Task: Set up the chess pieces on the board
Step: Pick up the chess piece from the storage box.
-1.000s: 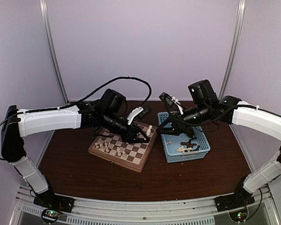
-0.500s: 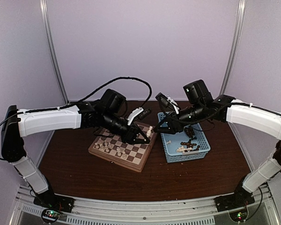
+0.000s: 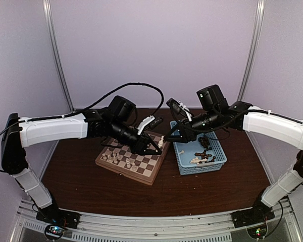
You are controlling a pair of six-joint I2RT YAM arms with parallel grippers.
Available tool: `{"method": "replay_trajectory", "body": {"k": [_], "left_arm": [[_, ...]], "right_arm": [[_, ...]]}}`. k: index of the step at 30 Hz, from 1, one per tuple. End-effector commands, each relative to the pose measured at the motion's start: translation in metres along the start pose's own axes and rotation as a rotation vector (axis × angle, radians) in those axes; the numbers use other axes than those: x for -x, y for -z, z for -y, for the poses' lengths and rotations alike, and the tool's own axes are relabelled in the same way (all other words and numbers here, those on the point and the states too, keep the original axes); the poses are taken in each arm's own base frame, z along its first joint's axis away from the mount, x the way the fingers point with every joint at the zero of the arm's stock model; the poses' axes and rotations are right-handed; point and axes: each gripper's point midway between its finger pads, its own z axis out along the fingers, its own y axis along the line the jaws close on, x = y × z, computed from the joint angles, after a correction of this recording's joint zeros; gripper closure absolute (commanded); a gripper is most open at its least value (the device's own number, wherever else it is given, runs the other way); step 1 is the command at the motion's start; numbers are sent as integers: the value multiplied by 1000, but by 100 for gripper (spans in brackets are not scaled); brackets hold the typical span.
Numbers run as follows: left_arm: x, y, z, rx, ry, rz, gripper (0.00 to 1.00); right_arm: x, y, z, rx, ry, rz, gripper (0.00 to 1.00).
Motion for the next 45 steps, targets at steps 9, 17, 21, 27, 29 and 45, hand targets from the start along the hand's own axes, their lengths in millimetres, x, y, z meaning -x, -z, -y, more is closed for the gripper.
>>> {"method": "replay_trajectory", "body": {"k": [9,17,21,27,29,45], "left_arm": [[19,8,14,-34,-53,50,90],[20,7,15,-39,-55,51,90],[20,7,15,-40,-56,52,90],[19,6,16,-43,-55,49,90],[20,6,16,-42,-54,50,90],[15,8,11,-7,-50,40,90]], "right_arm": [[15,-4,-13,52,43,26,72],[17,-4,-17,64,48,36,76],[20,-4,-19,75,49,48,75],[23,-3,-22,87,52,54,80],[22,-3,-22,87,51,53,82],[23,2,-13,9,64,64,94]]}}
